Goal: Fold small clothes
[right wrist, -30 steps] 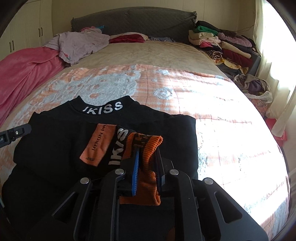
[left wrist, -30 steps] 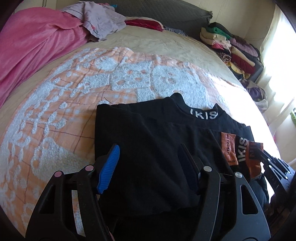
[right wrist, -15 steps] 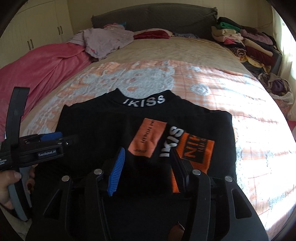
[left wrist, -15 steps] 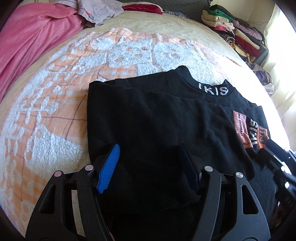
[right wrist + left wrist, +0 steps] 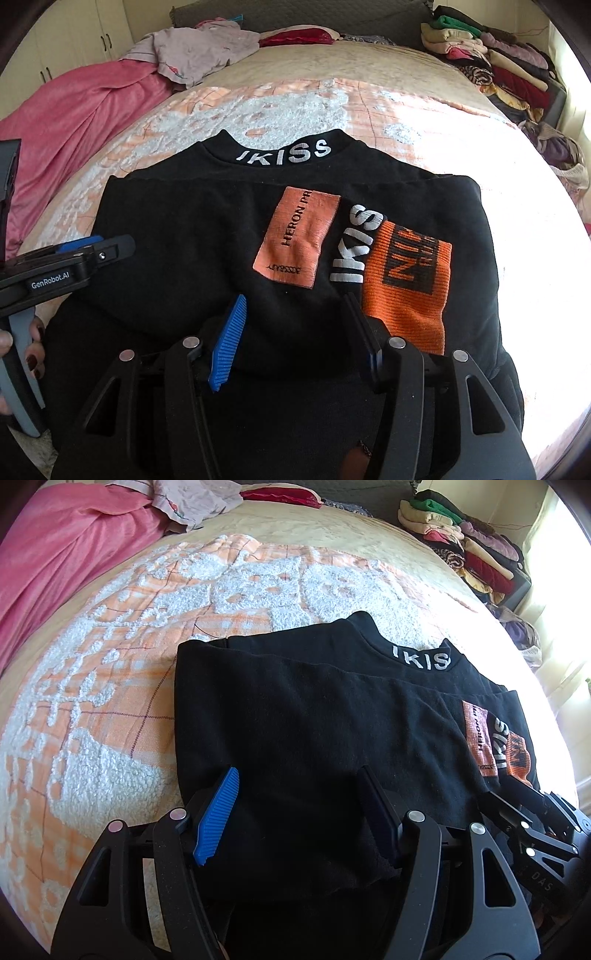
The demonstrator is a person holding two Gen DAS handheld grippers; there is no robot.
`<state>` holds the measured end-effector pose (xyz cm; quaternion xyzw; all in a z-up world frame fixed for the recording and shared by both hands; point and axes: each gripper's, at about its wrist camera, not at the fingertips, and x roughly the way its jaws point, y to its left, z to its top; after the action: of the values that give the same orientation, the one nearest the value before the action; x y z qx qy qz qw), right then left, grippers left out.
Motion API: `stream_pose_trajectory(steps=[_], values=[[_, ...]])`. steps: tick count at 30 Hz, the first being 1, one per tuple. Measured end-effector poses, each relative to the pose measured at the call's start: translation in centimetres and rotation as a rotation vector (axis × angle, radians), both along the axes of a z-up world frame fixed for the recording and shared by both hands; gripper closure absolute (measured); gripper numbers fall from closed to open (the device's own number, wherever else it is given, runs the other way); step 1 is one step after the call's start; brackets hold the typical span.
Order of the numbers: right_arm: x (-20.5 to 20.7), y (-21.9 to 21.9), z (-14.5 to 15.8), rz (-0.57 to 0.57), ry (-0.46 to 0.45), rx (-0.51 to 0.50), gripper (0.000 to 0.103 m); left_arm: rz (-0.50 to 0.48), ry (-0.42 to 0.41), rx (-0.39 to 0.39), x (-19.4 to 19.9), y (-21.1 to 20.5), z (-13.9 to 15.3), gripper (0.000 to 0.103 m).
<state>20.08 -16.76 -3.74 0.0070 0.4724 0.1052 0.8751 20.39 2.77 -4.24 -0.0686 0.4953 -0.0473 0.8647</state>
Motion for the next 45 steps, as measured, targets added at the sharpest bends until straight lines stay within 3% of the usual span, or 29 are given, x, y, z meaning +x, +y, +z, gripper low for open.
stream_pose_trajectory(steps=[7,10,18,20,28,37,41,45], values=[[-1.8,-0.9,1.2,-0.039,-0.039,0.079,0.040,-0.003,-0.002,0.002,-0.1,-0.1,0.2,0.044],[-2.2,-1.1,1.7,-0.060,-0.055,0.076,0.030,-0.005,-0.005,-0.001,-0.2,0.0,0.3,0.045],[-2.7,-1.4,2.3,-0.081,-0.067,0.076,0.025,-0.015,-0.022,0.028,-0.8,-0.2,1.2,0.038],[-2.9,-1.5,2.5,-0.089,-0.073,0.074,0.014,-0.017,-0.035,0.040,-1.0,-0.2,1.6,0.036],[-3.5,-2.0,3.5,-0.121,-0.094,0.083,0.009,-0.002,-0.081,0.056,-1.5,0.0,2.9,0.030],[-5.0,-3.1,5.9,-0.152,-0.130,0.065,0.005,0.009,-0.193,0.056,-4.1,0.4,5.7,0.010],[-5.9,-3.8,6.8,-0.166,-0.143,0.064,0.005,0.003,-0.168,0.015,-5.1,0.9,5.6,0.010],[-6.8,-3.9,7.3,-0.175,-0.152,0.064,0.005,0.008,-0.160,0.061,-6.0,1.2,5.8,0.010]])
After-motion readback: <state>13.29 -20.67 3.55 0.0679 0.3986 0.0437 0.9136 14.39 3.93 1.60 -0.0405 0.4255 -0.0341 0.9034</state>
